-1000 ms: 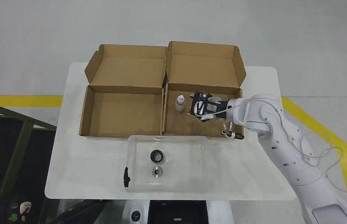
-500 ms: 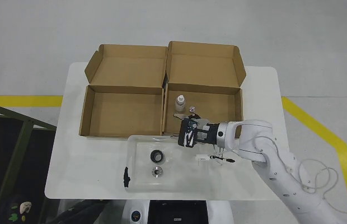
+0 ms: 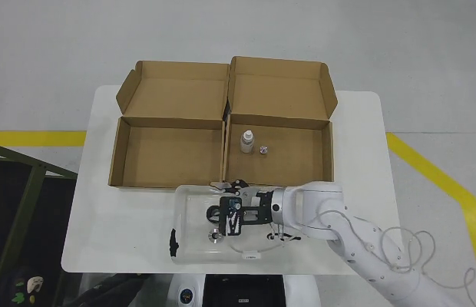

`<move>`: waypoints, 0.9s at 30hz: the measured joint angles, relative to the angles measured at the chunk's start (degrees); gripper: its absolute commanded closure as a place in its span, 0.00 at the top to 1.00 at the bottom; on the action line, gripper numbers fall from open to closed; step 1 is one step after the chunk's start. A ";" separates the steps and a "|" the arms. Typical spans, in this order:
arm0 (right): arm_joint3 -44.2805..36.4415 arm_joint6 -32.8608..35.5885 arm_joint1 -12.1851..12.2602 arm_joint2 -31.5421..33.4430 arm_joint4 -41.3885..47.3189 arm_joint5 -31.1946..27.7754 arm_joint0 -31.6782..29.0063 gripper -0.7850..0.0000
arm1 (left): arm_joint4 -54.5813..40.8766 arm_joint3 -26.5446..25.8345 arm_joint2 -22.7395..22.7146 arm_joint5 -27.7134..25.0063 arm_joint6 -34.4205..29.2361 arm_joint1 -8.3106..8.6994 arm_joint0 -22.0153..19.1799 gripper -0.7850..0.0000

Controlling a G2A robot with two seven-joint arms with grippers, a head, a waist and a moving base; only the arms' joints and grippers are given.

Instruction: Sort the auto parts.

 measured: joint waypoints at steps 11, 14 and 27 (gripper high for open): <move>3.53 1.24 -1.62 -5.29 -1.32 -0.28 1.89 0.62 | 0.00 0.00 0.00 0.00 0.00 0.00 0.00 1.00; 4.72 1.67 -2.02 -6.35 -1.61 -0.10 2.24 0.63 | 0.00 0.00 0.00 0.00 0.00 0.00 0.00 1.00; 7.67 4.09 -2.82 -7.56 -2.90 0.89 2.29 0.65 | 0.00 0.00 0.00 0.00 0.00 0.00 0.00 1.00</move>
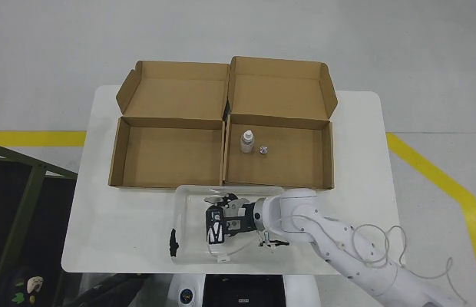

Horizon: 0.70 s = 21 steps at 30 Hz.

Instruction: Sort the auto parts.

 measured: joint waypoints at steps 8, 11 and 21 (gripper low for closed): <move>0.89 0.85 -0.18 0.22 -0.82 0.25 -0.27 0.66 | 0.00 0.00 0.00 0.00 0.00 0.00 0.00 1.00; 1.43 1.00 -0.32 0.11 -1.04 0.33 -0.25 0.66 | 0.00 0.00 0.00 0.00 0.00 0.00 0.00 1.00; 3.54 1.34 -1.17 -0.72 -1.74 0.92 0.70 0.65 | 0.00 0.00 0.00 0.00 0.00 0.00 0.00 1.00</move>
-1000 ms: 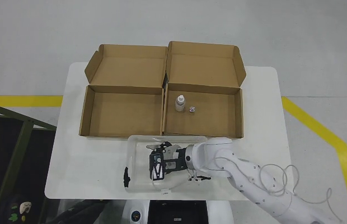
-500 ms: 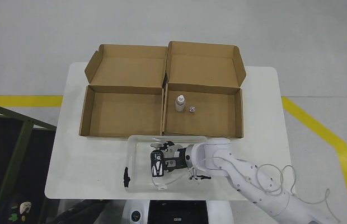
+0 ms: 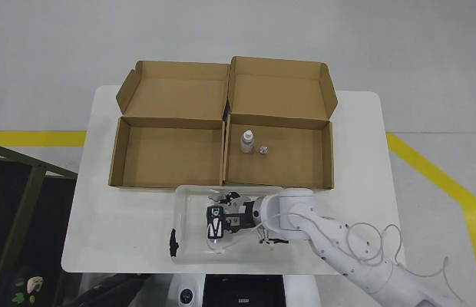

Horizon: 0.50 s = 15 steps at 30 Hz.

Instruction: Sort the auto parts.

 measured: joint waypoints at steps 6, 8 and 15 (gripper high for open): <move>1.41 -0.03 -0.58 -0.65 -0.27 0.13 0.64 0.66 | 0.00 0.00 0.00 0.00 0.00 0.00 0.00 1.00; 1.71 -0.01 -0.71 -0.75 -0.28 0.13 0.72 0.66 | 0.00 0.00 0.00 0.00 0.00 0.00 0.00 1.00; 2.73 0.02 -1.21 -0.98 -0.19 -0.12 1.20 0.67 | 0.00 0.00 0.00 0.00 0.00 0.00 0.00 1.00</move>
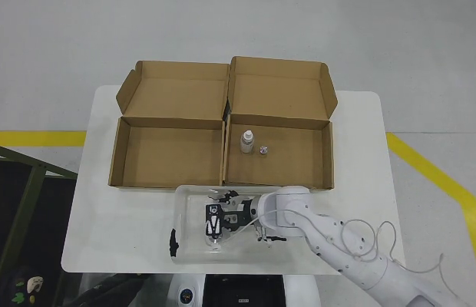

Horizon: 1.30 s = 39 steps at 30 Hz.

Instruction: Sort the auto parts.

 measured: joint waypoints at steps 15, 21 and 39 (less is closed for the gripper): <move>2.47 -0.91 -1.21 -1.01 0.53 -0.71 0.88 0.45 | 0.00 0.00 0.00 0.00 0.00 0.00 0.00 1.00; 3.47 -1.70 -1.63 -1.28 0.99 -1.33 1.11 0.00 | 0.00 0.00 0.00 0.00 0.00 0.00 0.00 1.00; -0.54 -4.74 -1.69 0.90 2.11 -3.65 0.74 0.00 | 0.00 0.00 0.00 0.00 0.00 0.00 0.00 1.00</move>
